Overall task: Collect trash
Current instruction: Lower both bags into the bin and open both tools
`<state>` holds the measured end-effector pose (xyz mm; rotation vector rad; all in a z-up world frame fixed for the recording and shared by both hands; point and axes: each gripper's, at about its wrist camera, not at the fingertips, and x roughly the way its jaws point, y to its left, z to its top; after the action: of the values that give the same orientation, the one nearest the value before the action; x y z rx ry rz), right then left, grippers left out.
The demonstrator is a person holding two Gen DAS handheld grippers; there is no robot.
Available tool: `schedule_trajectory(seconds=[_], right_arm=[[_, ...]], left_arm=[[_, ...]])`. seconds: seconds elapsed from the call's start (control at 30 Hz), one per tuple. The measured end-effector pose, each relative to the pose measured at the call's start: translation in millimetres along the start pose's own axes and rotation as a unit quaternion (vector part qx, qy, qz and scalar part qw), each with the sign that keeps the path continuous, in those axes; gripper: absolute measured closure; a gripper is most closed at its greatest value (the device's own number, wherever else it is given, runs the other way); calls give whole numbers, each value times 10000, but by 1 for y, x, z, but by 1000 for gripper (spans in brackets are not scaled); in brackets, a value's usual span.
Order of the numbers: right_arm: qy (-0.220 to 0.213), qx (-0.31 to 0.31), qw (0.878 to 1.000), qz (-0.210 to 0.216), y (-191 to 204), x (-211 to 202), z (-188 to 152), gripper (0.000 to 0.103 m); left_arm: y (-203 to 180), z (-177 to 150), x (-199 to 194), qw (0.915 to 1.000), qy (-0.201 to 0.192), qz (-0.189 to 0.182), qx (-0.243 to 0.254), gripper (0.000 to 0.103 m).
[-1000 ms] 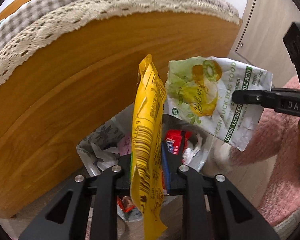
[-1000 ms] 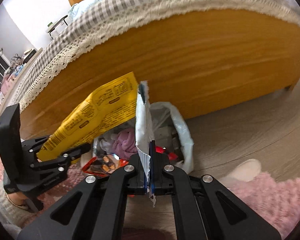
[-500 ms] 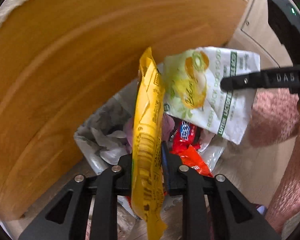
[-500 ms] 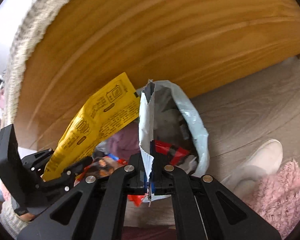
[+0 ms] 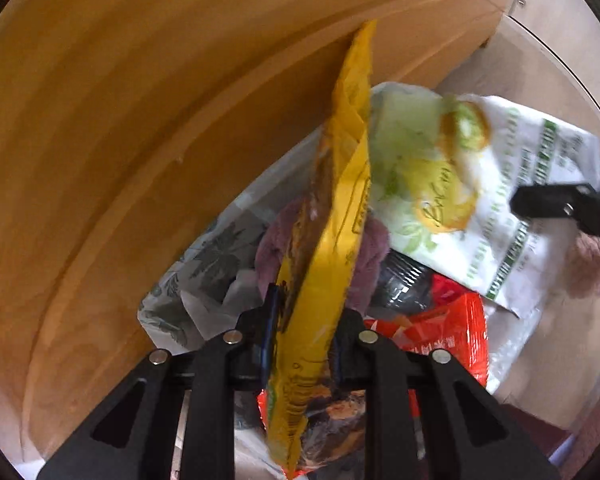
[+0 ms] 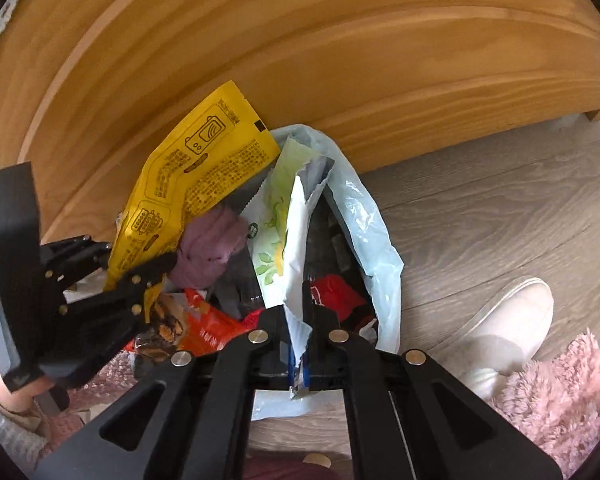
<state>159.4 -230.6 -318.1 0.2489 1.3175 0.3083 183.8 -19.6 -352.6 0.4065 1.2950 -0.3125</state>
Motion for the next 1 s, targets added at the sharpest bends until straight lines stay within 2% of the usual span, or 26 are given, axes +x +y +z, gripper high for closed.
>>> schedule_trajectory(seconds=[0.1, 0.2, 0.33, 0.37, 0.43, 0.5, 0.57, 0.7, 0.87, 1.0], right_arm=[[71, -24, 10000, -36, 5, 8, 4, 101], [99, -86, 9999, -105, 4, 9, 7, 101], [182, -144, 9996, -172, 8, 11, 6, 101], [176, -166, 9995, -181, 8, 10, 6, 101], [175, -153, 9996, -164, 13, 10, 6, 99], [190, -77, 9997, -144, 9, 11, 6, 98], [194, -7, 9998, -108, 7, 10, 3, 98], [186, -9, 9998, -116, 7, 8, 2, 98], [163, 1, 9998, -62, 3, 10, 2, 98], [181, 27, 9998, -28, -5, 14, 0, 98]], left_arm=[[7, 3, 1, 9995, 117, -214, -185, 79], [13, -4, 1, 9996, 197, -192, -87, 78], [18, -5, 7, 9987, 376, -257, -226, 75], [20, -5, 5, 9982, 384, -320, -319, 70], [24, -4, -2, 9978, 271, -440, -411, 69], [27, -7, -10, 9974, 161, -519, -473, 57], [29, -7, -20, 9968, 19, -606, -522, 53], [20, -5, -43, 9953, -292, -809, -441, 51], [5, -4, -60, 9922, -392, -1117, -381, 49], [-7, -8, -70, 9902, -537, -1229, -400, 46]])
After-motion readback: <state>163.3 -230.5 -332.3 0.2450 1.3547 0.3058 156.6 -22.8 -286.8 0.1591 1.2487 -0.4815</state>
